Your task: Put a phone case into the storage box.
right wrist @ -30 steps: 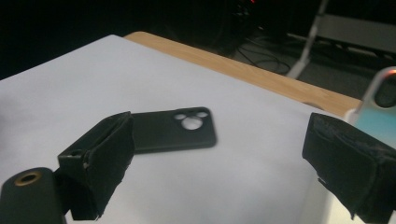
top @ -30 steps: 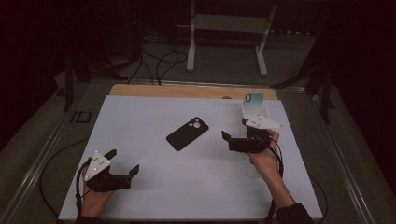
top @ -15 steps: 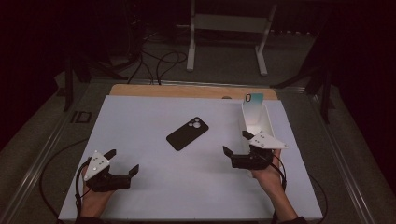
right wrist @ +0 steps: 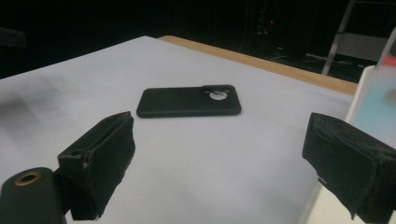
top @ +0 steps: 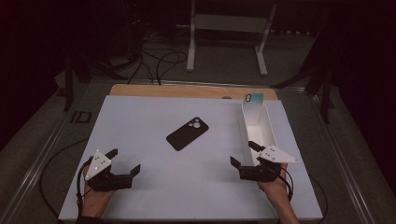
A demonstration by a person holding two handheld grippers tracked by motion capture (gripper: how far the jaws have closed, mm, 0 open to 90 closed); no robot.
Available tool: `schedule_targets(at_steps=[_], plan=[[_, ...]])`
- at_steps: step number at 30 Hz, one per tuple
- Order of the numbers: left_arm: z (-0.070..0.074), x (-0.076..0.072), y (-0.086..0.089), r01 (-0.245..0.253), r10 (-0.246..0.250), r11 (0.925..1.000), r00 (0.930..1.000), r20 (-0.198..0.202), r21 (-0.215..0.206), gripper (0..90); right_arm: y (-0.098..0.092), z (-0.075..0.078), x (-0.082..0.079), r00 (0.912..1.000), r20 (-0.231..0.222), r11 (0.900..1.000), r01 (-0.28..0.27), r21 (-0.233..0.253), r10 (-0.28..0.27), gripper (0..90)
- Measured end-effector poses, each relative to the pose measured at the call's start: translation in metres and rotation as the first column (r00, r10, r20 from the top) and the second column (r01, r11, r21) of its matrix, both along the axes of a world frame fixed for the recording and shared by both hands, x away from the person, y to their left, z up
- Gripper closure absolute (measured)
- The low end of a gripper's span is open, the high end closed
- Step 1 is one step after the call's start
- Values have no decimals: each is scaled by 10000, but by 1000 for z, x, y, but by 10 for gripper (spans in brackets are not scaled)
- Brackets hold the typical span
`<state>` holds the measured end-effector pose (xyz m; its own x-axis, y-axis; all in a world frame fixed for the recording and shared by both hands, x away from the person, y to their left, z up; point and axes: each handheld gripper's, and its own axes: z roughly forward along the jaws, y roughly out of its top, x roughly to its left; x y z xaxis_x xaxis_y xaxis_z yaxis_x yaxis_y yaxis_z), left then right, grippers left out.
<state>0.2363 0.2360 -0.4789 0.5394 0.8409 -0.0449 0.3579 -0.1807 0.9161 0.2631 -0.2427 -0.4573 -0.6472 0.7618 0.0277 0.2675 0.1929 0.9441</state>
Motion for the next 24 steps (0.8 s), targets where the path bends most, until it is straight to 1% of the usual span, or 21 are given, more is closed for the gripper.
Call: schedule_targets(at_steps=[4,5,6,9,11,13,16,20,22,24], plan=[[2,0,-1,50,-50,10000,10000,34,-78,2,-2,-2,-1,10000,10,10000,-18,37,18,91],[4,-1,-1,112,-111,9999,9999,78,-83,2,-8,-6,-5,10000,34,9996,32,272,-33,91],[5,-1,-2,142,-141,9999,9998,100,-88,2,-11,-8,-7,10000,14,9992,38,401,-39,91],[7,-1,-3,204,-204,9998,9997,110,-49,2,-12,-10,-7,9999,-55,9994,92,348,-90,91],[10,1,-6,285,-285,9996,9996,90,2,2,-12,-12,-6,9998,-131,9992,118,380,-113,91],[14,2,-7,322,-322,9995,9994,99,56,2,-13,-13,-6,9998,-108,9992,155,357,-151,90],[21,7,-10,335,-335,9994,9994,93,47,2,-13,-13,-6,9998,-64,9990,203,387,-201,91],[32,17,-15,555,-557,9983,9984,95,175,2,-14,-12,-6,9995,23,9983,314,492,-315,91],[37,23,-19,720,-722,9969,9974,68,310,2,-15,-11,-7,9993,58,9978,375,538,-379,91],[39,28,-23,776,-780,9959,9969,75,463,2,-16,-11,-7,9993,82,9977,370,568,-375,91]])
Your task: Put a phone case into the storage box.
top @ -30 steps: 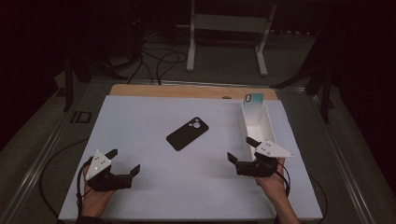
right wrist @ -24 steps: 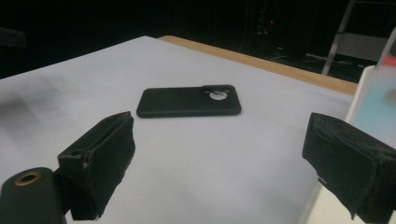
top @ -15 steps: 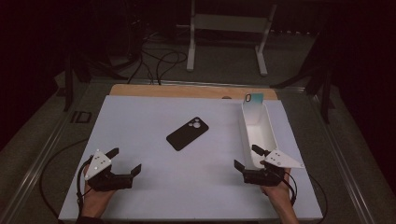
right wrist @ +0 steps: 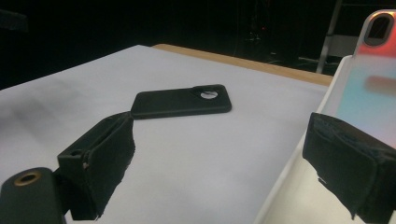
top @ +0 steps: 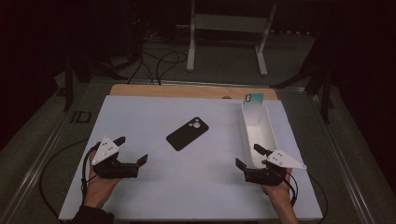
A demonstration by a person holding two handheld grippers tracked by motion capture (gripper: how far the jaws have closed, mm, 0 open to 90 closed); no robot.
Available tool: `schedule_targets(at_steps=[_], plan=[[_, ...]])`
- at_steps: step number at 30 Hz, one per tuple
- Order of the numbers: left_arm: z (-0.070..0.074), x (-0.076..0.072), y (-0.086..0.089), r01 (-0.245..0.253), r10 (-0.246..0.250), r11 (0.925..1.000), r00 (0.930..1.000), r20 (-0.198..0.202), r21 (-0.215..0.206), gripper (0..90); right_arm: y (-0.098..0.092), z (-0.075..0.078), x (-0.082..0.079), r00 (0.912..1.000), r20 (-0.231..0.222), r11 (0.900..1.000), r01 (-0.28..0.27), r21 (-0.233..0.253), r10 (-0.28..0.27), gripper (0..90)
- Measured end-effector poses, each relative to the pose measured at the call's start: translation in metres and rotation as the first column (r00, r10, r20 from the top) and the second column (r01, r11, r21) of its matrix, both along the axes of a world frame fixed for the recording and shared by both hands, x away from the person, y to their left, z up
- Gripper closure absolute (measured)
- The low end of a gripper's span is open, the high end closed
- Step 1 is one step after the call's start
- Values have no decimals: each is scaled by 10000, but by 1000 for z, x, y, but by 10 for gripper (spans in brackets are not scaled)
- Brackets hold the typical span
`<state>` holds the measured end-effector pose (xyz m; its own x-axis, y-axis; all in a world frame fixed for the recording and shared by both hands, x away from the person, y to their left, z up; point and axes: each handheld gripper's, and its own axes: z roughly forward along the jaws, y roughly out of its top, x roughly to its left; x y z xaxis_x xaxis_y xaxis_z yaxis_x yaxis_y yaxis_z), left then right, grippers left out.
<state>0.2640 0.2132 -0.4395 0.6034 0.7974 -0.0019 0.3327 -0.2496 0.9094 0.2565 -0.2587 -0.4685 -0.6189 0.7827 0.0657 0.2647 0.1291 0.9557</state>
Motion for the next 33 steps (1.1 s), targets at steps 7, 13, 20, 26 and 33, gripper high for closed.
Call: schedule_targets(at_steps=[7,13,20,26,33], plan=[[-2,22,-14,193,-186,9995,9994,-282,257,2,-4,0,0,9999,-3,9997,134,180,-134,91],[-8,35,-27,370,-355,9989,9982,-486,285,2,-5,0,1,9998,16,9997,185,176,-185,91],[-9,51,-40,476,-451,9980,9972,-601,409,2,-6,1,0,9997,62,9995,226,197,-227,91],[-12,65,-49,556,-510,9969,9954,-814,555,2,-6,0,0,9997,24,9996,231,191,-232,91],[-18,82,-66,789,-686,9928,9913,-1122,901,2,-6,0,0,9998,-34,9996,213,200,-213,91]])
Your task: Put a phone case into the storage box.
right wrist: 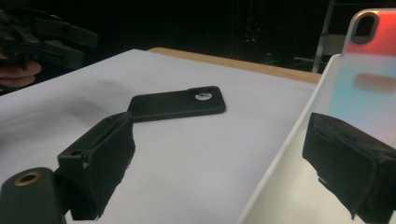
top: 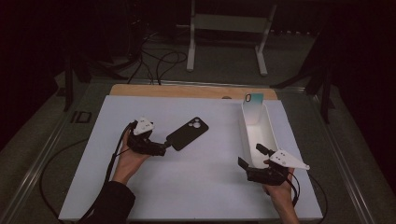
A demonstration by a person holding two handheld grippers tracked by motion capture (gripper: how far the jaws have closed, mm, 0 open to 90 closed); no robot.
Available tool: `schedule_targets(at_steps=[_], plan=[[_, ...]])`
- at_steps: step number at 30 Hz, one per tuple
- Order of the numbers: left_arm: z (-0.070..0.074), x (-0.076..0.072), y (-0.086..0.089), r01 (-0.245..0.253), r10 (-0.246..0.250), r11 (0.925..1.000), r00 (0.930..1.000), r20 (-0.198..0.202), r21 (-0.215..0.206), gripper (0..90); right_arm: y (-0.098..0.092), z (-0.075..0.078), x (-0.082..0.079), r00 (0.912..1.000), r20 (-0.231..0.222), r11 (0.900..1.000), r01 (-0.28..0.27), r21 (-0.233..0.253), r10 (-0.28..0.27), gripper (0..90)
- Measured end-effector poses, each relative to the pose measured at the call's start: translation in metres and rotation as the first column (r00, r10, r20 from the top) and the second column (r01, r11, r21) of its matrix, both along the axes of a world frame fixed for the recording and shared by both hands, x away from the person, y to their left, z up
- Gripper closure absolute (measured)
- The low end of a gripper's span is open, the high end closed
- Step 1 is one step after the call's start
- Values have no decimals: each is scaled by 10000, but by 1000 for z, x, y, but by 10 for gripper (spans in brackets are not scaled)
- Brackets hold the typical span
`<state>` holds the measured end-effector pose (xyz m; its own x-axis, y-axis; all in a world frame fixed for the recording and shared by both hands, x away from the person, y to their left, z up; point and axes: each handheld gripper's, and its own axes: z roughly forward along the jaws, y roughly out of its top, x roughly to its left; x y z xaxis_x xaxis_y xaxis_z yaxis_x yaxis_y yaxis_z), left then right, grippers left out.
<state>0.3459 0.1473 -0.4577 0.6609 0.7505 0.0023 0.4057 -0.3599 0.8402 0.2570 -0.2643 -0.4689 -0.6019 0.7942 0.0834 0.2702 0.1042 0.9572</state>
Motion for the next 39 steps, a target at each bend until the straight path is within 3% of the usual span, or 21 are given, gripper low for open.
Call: schedule_targets(at_steps=[13,20,30,39], plan=[[-22,33,-25,396,-292,9944,9940,-1054,983,5,0,-1,0,10000,-57,10000,-49,13,49,91],[-31,46,-39,566,-402,9924,9882,-1477,1088,7,0,-1,0,10000,-63,10000,-59,19,59,91],[-48,61,-50,508,-195,9897,9739,-2262,1336,14,0,-1,0,9999,-60,10000,-83,11,83,91],[-60,71,-57,479,-36,9857,9645,-2642,1616,31,0,-2,0,9999,-73,9999,-101,19,101,91]])
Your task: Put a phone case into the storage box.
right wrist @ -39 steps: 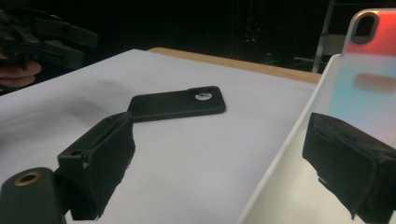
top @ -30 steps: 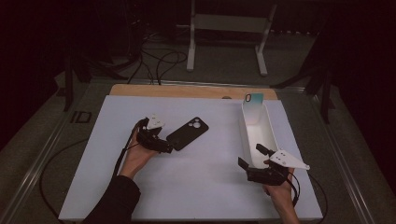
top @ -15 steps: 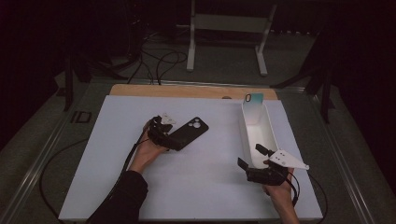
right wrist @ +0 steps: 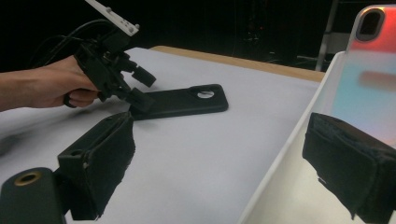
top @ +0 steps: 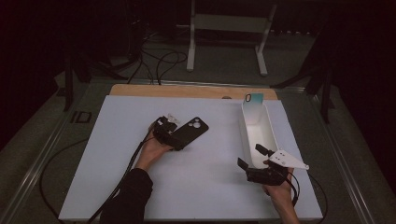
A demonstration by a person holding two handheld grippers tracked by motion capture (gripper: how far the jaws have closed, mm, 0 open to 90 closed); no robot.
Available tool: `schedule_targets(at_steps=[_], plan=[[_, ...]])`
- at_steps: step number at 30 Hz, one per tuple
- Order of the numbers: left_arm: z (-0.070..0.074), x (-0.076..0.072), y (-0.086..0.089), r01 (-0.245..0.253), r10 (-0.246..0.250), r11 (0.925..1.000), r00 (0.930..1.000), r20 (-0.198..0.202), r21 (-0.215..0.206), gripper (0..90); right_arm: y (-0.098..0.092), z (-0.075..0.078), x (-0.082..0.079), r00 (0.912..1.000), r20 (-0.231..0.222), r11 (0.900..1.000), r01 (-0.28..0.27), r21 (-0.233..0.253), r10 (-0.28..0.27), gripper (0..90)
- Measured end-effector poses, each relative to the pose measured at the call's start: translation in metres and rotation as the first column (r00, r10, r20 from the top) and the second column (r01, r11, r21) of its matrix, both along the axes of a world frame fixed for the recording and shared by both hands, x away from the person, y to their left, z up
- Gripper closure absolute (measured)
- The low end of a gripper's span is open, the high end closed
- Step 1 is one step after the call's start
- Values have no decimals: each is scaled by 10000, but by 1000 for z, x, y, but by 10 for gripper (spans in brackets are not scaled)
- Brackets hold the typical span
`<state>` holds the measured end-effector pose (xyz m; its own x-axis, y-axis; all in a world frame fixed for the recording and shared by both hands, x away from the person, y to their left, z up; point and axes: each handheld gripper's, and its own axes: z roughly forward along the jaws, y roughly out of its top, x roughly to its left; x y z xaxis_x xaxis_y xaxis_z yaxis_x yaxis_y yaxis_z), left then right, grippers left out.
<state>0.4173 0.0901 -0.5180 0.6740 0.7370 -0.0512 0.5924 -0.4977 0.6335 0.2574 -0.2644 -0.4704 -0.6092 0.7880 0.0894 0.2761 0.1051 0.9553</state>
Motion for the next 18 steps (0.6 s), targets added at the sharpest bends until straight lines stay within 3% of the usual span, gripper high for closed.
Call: schedule_targets(at_steps=[6,18], plan=[[-3,5,-5,-15,14,10000,9999,-108,-97,48,-1,0,0,10000,-15,10000,-7,17,7,91],[-5,1,-7,339,-331,9979,9993,-151,549,118,-2,0,0,10000,12,10000,67,39,-67,91]])
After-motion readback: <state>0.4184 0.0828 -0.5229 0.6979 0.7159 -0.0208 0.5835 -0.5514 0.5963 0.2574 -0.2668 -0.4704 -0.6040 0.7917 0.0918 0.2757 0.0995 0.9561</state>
